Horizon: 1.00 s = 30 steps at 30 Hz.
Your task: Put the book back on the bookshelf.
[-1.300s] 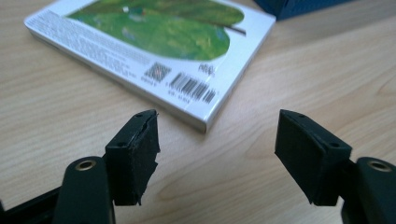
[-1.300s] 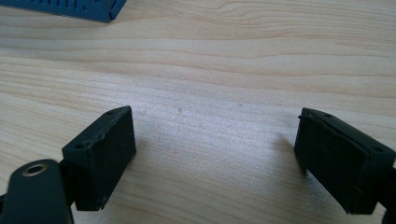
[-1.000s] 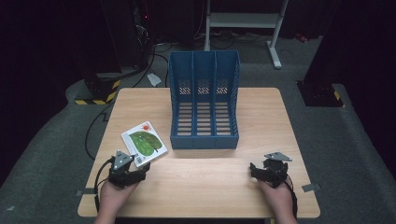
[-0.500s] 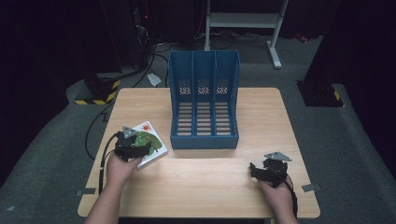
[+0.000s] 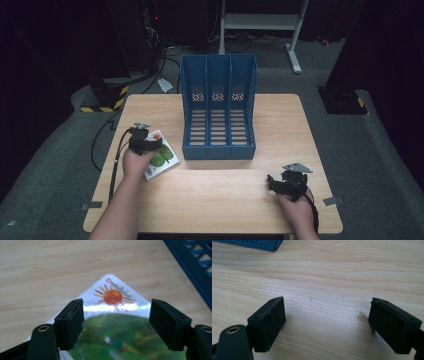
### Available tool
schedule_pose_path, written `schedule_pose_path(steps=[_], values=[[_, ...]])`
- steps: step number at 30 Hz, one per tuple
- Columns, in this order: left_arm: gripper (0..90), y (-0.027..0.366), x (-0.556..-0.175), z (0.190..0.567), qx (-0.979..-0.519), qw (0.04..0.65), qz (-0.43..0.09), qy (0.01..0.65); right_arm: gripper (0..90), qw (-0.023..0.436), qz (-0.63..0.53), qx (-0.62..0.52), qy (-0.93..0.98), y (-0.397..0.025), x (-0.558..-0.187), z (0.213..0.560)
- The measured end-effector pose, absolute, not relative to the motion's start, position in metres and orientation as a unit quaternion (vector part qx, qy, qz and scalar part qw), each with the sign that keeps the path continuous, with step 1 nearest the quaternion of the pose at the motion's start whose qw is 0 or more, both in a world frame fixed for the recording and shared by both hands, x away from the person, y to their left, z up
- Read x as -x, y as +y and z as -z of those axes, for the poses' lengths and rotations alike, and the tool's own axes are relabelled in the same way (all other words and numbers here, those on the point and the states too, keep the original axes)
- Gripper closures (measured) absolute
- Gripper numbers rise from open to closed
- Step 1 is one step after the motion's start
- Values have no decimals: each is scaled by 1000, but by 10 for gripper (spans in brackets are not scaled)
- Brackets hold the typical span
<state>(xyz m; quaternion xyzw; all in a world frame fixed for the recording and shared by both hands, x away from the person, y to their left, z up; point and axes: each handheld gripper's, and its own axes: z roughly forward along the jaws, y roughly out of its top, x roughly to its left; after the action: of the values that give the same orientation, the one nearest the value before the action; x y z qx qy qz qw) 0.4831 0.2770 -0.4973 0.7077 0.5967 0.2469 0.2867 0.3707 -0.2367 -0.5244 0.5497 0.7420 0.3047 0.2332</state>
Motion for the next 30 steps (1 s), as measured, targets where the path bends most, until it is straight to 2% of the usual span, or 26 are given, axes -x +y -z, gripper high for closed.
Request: schedule_pose_path(steps=[3,7,14,17,30], values=[[286,283,-492,496,-696,297,-265,598,138,233,-305,-549,742,-237,-370,524],[282,293,-506,502,-699,275,-242,614,138,233,-305,-550,742,-237,-370,524],[305,310,-511,509,-681,289,-208,640,138,235,-305,-546,744,-237,-369,524],[335,308,-507,510,-690,297,-209,626,138,235,-305,-546,744,-237,-370,524],[359,299,-481,510,-719,309,-198,590,141,233,-305,-549,742,-237,-369,524]])
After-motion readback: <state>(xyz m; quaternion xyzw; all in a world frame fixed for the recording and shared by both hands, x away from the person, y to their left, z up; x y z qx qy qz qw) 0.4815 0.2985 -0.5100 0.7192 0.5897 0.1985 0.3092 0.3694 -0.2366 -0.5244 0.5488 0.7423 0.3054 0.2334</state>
